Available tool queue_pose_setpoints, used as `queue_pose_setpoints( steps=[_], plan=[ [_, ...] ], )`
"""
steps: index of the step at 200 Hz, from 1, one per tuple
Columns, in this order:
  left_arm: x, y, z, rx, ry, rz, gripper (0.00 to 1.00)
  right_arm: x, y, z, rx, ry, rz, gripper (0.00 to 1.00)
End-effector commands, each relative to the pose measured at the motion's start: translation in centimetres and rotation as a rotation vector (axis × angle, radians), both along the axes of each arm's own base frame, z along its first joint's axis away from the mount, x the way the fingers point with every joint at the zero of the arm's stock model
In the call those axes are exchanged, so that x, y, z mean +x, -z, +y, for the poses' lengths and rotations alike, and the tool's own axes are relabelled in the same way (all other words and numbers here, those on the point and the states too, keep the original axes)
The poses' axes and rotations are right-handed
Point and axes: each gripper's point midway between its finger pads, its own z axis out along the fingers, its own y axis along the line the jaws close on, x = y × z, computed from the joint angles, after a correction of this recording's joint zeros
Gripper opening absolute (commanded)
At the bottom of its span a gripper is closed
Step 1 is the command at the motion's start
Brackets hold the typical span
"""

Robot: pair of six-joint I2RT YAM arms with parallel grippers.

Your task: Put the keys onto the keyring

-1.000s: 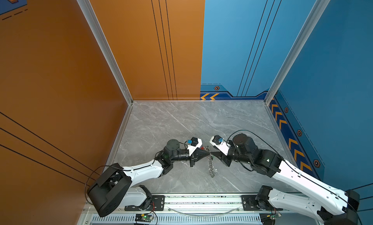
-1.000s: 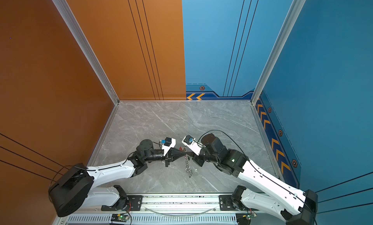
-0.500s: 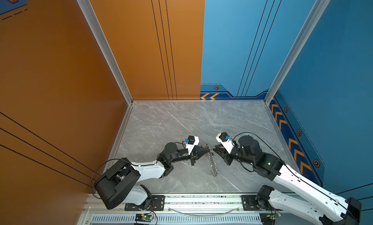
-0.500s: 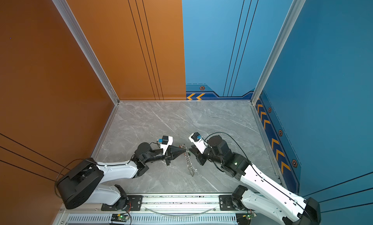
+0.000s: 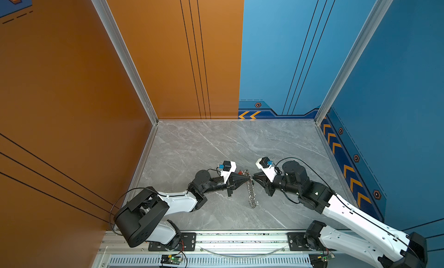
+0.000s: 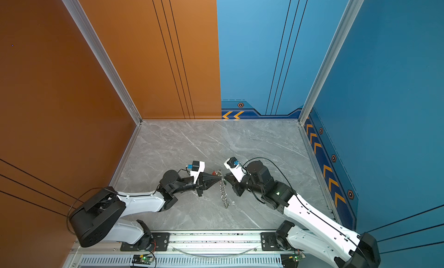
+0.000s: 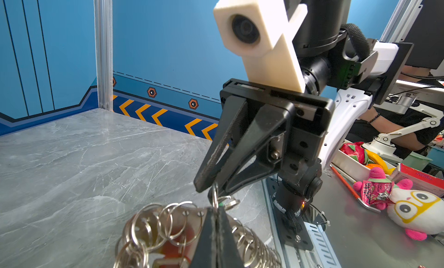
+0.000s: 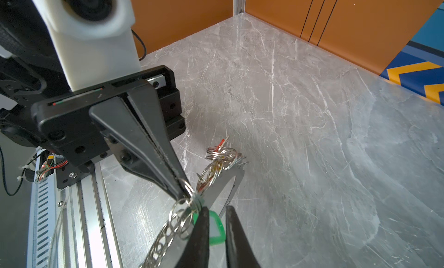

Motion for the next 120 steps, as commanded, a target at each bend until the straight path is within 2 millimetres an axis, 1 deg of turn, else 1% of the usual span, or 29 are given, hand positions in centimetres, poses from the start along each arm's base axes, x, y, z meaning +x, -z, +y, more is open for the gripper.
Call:
queue_pose_setpoints(
  steps=[1,38,62,87,120],
  plan=[
    [0.1,-2.0,-0.1,-0.051,0.006,-0.056,0.0,-0.9,-0.8,1.1,0.059,-0.061,0.009,0.16],
    [0.3,-1.9,-0.1,-0.051,-0.006,-0.058,0.0,-1.3,0.1,1.4,0.032,-0.077,0.033,0.16],
    [0.6,-1.8,0.1,-0.048,-0.027,-0.059,0.0,-0.5,0.6,0.7,-0.006,-0.016,0.017,0.17],
    [0.5,-1.8,0.2,-0.046,-0.03,-0.06,0.0,0.7,0.0,-0.5,-0.019,0.073,-0.026,0.2],
    [0.3,-1.7,0.3,-0.044,-0.025,-0.062,0.0,0.7,-1.2,-1.0,0.009,0.095,-0.064,0.21]
  ],
)
